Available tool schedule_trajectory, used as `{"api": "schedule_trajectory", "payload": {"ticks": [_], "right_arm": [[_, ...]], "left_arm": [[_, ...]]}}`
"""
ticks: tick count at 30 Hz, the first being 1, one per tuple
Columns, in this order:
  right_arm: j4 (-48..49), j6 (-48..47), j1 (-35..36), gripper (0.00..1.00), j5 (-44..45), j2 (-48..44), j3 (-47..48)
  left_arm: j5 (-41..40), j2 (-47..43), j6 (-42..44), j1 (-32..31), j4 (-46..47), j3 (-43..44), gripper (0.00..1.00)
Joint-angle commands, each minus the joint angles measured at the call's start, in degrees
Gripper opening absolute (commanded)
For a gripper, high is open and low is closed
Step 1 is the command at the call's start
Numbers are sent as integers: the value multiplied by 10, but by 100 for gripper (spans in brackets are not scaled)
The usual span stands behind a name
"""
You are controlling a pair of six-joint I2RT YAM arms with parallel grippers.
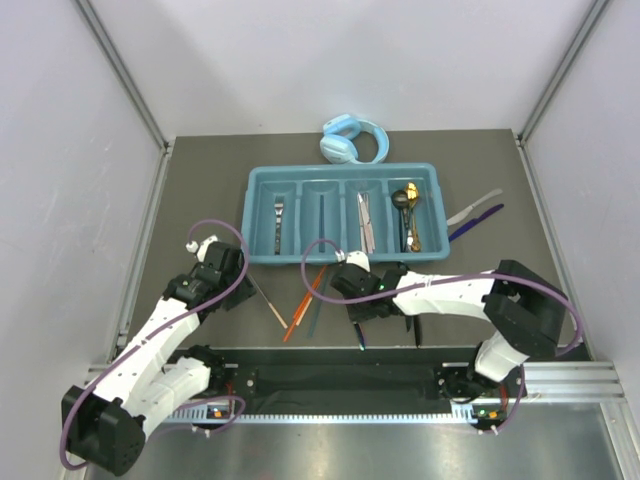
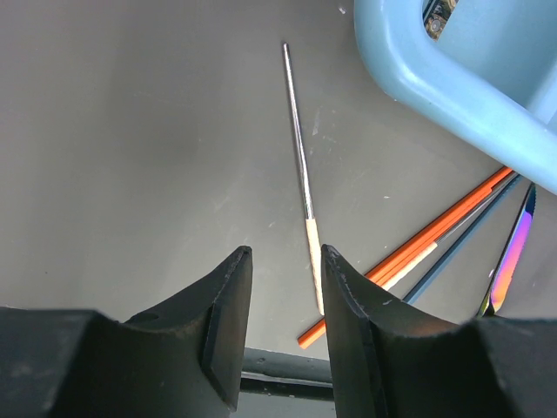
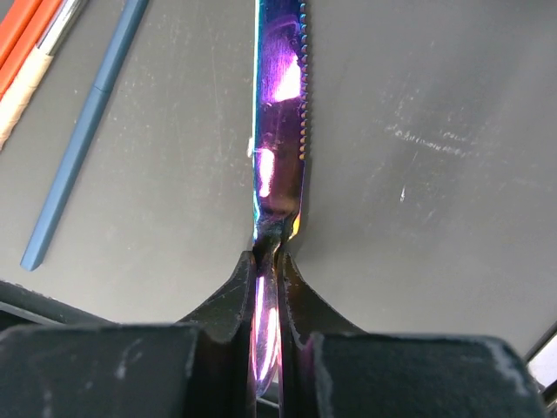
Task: Sort the eating utensils into containers
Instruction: Pick up the knife at the center of the board.
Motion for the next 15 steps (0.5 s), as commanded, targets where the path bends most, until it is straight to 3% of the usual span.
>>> {"api": "schedule_trajectory", "payload": {"ticks": [1, 15], "right_arm": [[-49, 9, 11, 0, -39, 49, -63], [-140, 4, 38, 0, 35, -134, -60]], "left_arm": [[2, -1, 4, 1, 11, -3, 42], [4, 3, 4, 1, 14, -4, 42]]}}
